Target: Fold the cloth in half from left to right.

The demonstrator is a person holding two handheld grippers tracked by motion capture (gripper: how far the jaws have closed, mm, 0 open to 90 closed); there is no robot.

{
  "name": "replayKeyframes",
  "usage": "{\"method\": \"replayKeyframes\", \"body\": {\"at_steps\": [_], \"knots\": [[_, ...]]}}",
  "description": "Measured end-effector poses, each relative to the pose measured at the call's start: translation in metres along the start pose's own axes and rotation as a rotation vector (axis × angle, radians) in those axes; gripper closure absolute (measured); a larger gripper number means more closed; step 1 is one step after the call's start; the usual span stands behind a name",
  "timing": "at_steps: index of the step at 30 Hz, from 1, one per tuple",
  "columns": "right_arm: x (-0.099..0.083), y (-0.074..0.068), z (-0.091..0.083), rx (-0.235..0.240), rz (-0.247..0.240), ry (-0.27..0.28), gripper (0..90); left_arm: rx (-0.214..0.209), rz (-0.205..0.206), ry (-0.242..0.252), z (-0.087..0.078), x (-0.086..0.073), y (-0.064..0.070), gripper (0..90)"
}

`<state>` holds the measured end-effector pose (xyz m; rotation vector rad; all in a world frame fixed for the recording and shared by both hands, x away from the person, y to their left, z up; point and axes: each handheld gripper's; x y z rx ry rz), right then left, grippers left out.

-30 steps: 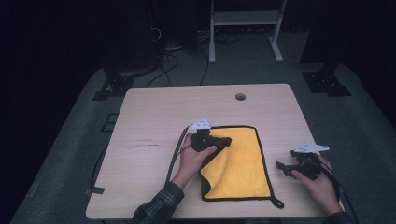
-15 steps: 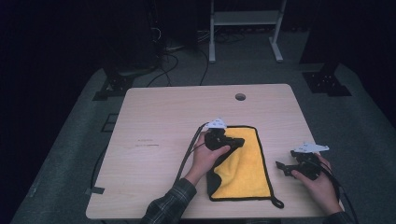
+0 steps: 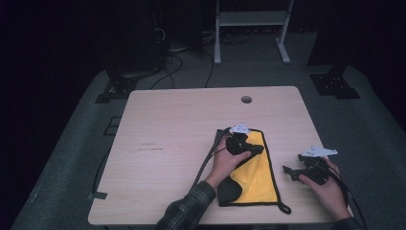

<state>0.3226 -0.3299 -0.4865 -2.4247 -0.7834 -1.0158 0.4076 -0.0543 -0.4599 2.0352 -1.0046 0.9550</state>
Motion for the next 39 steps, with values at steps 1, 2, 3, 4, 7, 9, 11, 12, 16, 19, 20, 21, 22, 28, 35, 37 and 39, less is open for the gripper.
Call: {"method": "replayKeyframes", "body": {"at_steps": [1,2,3,4,7,9,11,12,16,19,20,21,22,28,35,37,39], "knots": [[0.0,0.0,0.0,0.0,0.0,0.0,16.6,0.002,0.002,-0.006,0.003,0.0,0.001,87.5],[0.0,0.0,0.0,0.0,0.0,0.0,16.6,0.002,0.002,-0.01,0.005,0.0,0.001,87.5],[0.0,0.0,0.0,0.0,0.0,0.0,16.5,0.001,0.002,-0.015,0.008,-0.001,0.002,87.5],[0.0,0.0,0.0,0.0,-0.001,0.0,16.5,0.002,-0.002,-0.02,0.011,-0.001,0.003,87.5],[0.0,0.0,0.0,0.0,-0.001,0.0,16.5,0.003,-0.007,-0.034,0.017,-0.002,0.003,87.5],[0.0,0.0,0.0,0.0,-0.001,-0.001,16.5,0.005,-0.003,-0.048,0.021,-0.001,0.003,87.5],[0.0,0.0,0.0,0.0,-0.001,-0.001,16.5,0.011,0.007,-0.062,0.024,-0.001,0.004,87.3],[0.0,0.0,0.0,0.0,-0.001,-0.001,16.5,0.016,0.011,-0.075,0.026,-0.001,0.004,87.0],[0.0,0.0,0.0,0.0,-0.001,-0.001,16.5,0.03,0.021,-0.103,0.032,-0.001,0.006,84.7],[0.0,0.0,0.0,0.0,-0.001,-0.001,16.5,0.048,0.038,-0.128,0.036,0.001,0.01,82.8],[0.0,0.0,0.0,0.0,-0.001,-0.001,16.5,0.049,0.048,-0.137,0.038,0.001,0.011,82.5],[0.0,0.0,0.0,0.001,0.0,-0.001,16.5,0.053,0.052,-0.142,0.039,0.001,0.012,81.7],[0.0,0.0,0.0,0.0,-0.001,-0.001,16.5,0.058,0.056,-0.145,0.039,0.001,0.012,80.9],[0.0,0.0,0.0,0.0,-0.001,0.0,16.5,0.048,0.033,-0.09,0.025,0.008,0.01,65.2],[0.0,0.0,0.0,0.0,-0.002,-0.001,16.5,0.11,0.031,-0.054,-0.014,0.015,-0.003,45.4],[0.0,0.0,0.0,0.0,-0.001,-0.001,16.5,0.132,0.033,-0.048,-0.025,0.013,-0.007,43.1],[0.0,0.0,0.0,0.001,-0.001,-0.001,16.5,0.155,0.026,-0.049,-0.037,0.009,-0.01,39.8]]}}
Point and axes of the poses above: each handheld gripper's, and its own axes: z roughly forward along the jaws, x roughly out of its top, y roughly to its right, and after that the axes turned 11 degrees about x, right-handed
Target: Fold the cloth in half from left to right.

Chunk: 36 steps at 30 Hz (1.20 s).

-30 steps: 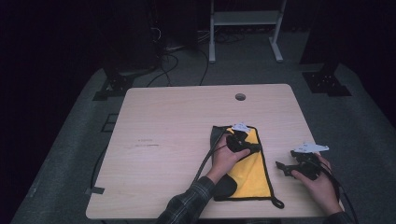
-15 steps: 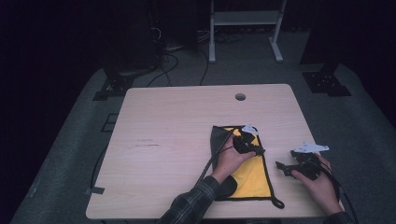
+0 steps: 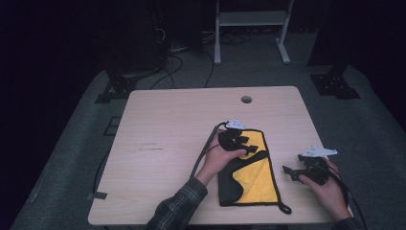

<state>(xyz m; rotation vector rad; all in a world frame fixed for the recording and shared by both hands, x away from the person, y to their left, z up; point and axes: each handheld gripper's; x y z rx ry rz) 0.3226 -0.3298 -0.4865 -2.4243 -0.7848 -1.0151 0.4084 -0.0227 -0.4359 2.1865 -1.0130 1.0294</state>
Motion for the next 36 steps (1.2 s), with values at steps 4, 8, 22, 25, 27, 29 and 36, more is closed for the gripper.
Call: {"method": "replayKeyframes", "body": {"at_steps": [4,8,22,25,27,29,36], "knots": [[0.0,0.0,0.0,0.0,0.0,0.001,16.5,0.041,0.002,-0.013,-0.017,-0.011,-0.007,35.9],[0.0,0.0,0.0,0.0,0.0,0.0,16.5,0.093,0.005,-0.023,-0.035,-0.027,-0.014,33.9],[0.0,0.0,0.0,-0.001,0.0,0.0,16.4,0.259,-0.003,-0.139,-0.052,-0.07,-0.039,33.9],[0.0,0.0,0.0,-0.001,-0.001,0.0,16.4,0.267,0.005,-0.151,-0.047,-0.074,-0.038,34.4],[0.0,0.0,0.0,-0.001,0.0,0.0,16.4,0.284,0.023,-0.154,-0.047,-0.074,-0.035,35.1],[0.0,0.0,0.0,-0.001,0.0,0.0,16.4,0.31,0.044,-0.151,-0.046,-0.075,-0.032,35.5],[0.0,0.0,0.0,-0.001,0.0,0.0,16.4,0.265,0.059,-0.14,-0.049,-0.078,-0.022,62.6]]}}
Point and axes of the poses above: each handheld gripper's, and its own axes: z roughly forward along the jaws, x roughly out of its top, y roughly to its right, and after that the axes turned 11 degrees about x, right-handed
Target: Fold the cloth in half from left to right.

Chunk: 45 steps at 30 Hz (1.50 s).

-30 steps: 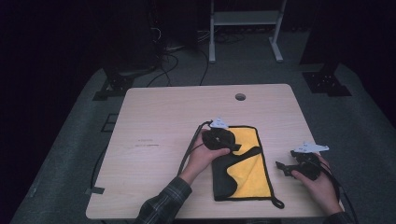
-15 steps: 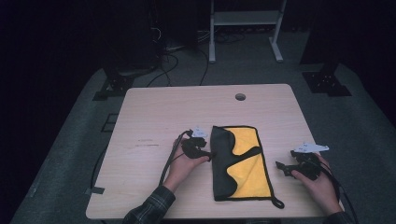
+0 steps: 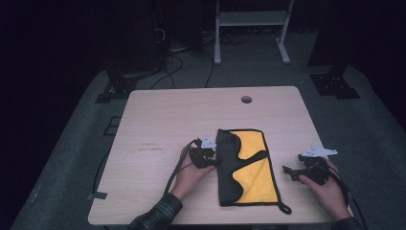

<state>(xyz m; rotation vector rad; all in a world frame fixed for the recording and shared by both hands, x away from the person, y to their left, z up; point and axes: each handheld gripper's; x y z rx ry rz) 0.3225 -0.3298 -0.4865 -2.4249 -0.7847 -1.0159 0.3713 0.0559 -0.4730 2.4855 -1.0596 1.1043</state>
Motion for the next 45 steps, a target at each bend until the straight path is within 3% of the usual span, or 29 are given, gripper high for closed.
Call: {"method": "replayKeyframes", "body": {"at_steps": [1,5,10,19,27,31,34,37,38,41,45], "knots": [[0.0,0.0,0.0,0.0,0.0,0.0,16.4,-0.005,-0.004,0.002,0.0,0.0,0.001,72.5],[0.0,0.0,0.0,0.0,0.001,0.0,16.4,-0.031,0.002,-0.016,-0.002,0.001,0.001,85.5],[0.0,0.0,0.0,0.001,0.0,-0.001,16.4,-0.069,-0.026,-0.032,-0.008,-0.007,-0.015,86.7],[0.0,0.0,0.0,0.001,0.001,-0.001,16.3,-0.03,-0.044,-0.047,-0.025,-0.024,-0.047,86.8],[0.0,0.0,0.0,0.0,0.0,-0.001,16.2,-0.015,-0.062,-0.052,-0.038,-0.036,-0.059,85.9],[0.0,0.0,0.0,-0.005,0.003,-0.001,15.4,0.019,-0.063,-0.043,-0.038,-0.038,-0.06,72.2],[0.0,-0.001,0.0,-0.003,0.005,-0.001,16.1,0.052,-0.062,-0.039,-0.039,-0.04,-0.062,54.2],[0.001,-0.001,-0.003,-0.003,0.008,0.0,28.9,0.057,-0.062,-0.029,-0.042,-0.045,-0.065,38.2],[0.001,-0.002,-0.004,-0.001,0.0,-0.005,33.8,0.055,-0.064,-0.029,-0.043,-0.047,-0.066,34.5],[0.004,-0.004,-0.005,-0.003,-0.021,0.008,35.7,0.086,-0.039,-0.041,-0.049,-0.052,-0.068,26.5],[0.011,-0.008,-0.007,0.016,-0.027,0.026,37.7,0.081,-0.038,-0.059,-0.06,-0.063,-0.072,18.5]]}}
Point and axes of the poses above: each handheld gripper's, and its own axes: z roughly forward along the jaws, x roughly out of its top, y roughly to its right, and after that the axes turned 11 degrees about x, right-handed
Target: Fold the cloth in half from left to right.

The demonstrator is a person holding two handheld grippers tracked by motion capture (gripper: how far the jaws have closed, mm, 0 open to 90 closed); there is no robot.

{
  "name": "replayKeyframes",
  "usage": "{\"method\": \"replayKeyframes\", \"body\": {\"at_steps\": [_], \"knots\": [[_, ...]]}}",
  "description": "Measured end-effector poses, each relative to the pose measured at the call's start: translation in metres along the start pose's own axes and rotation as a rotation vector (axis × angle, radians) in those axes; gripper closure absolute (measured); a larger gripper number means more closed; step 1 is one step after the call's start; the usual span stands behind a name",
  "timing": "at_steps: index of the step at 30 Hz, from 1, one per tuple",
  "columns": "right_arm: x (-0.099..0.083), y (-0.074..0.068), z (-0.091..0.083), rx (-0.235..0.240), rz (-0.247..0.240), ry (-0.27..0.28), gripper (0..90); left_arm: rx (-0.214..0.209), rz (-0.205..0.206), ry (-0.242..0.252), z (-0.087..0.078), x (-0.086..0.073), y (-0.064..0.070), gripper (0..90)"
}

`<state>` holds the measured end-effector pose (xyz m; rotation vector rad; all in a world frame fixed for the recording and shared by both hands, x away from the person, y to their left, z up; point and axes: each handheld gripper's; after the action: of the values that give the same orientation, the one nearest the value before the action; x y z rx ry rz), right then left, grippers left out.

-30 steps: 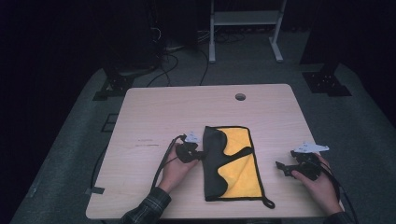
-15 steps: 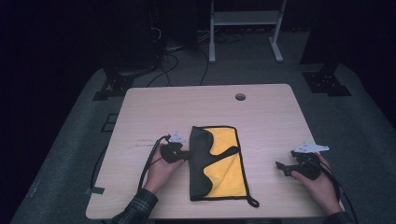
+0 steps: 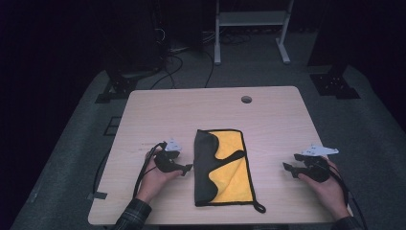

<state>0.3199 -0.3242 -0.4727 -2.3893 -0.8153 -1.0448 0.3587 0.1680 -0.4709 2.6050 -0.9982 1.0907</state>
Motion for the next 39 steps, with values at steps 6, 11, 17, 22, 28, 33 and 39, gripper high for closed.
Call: {"method": "replayKeyframes", "body": {"at_steps": [6,11,17,22,28,33,39], "knots": [[0.016,-0.009,0.001,0.033,-0.032,0.021,45.9,0.012,-0.003,-0.003,-0.012,-0.018,-0.007,14.4],[0.029,-0.018,0.008,0.068,-0.052,0.035,50.2,0.036,0.021,0.009,-0.017,-0.027,-0.006,10.0],[0.048,-0.03,0.016,0.12,-0.079,0.051,52.1,0.042,0.008,0.054,-0.016,-0.037,-0.009,0.0],[0.063,-0.041,0.026,0.174,-0.094,0.07,54.9,0.042,0.009,0.049,-0.016,-0.038,-0.009,0.0],[0.079,-0.055,0.04,0.223,-0.127,0.068,57.0,0.041,0.009,0.047,-0.016,-0.037,-0.009,0.0],[0.09,-0.064,0.05,0.252,-0.138,0.078,57.3,0.041,0.01,0.048,-0.016,-0.037,-0.009,0.0],[0.101,-0.072,0.059,0.287,-0.148,0.081,57.4,0.042,0.007,0.05,-0.016,-0.037,-0.009,0.0]]}}
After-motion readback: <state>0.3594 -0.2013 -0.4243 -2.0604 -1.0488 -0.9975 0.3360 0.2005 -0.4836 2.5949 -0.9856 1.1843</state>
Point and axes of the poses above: each handheld gripper's, and its own axes: z roughly forward along the jaws, x roughly out of its top, y roughly to its right, and after that the axes turned 11 degrees about x, right-handed
